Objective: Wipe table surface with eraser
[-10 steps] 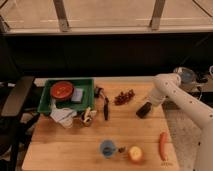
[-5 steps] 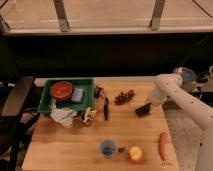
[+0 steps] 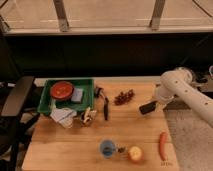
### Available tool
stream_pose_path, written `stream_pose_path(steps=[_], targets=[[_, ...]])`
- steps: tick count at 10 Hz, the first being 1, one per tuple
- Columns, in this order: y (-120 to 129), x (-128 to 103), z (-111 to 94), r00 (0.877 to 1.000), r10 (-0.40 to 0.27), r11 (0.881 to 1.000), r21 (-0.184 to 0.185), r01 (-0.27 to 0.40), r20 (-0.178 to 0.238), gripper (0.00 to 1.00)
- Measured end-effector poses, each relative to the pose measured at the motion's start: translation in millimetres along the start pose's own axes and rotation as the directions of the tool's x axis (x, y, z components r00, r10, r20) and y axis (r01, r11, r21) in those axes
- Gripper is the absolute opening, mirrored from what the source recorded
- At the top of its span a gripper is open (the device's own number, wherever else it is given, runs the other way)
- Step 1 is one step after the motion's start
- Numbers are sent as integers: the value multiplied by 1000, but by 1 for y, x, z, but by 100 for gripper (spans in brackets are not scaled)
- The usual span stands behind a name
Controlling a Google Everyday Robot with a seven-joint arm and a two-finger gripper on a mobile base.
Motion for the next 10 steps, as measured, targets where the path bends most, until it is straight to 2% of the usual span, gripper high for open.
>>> stream_pose_path(steps=[3,6,10], targets=[[7,-21,3,1000,-26,1000,-1,26,-4,0],[7,-53,7,999,-33,999,-21,33,-3,0],[6,-53,7,999,-41,999,-27,41,-13,0]])
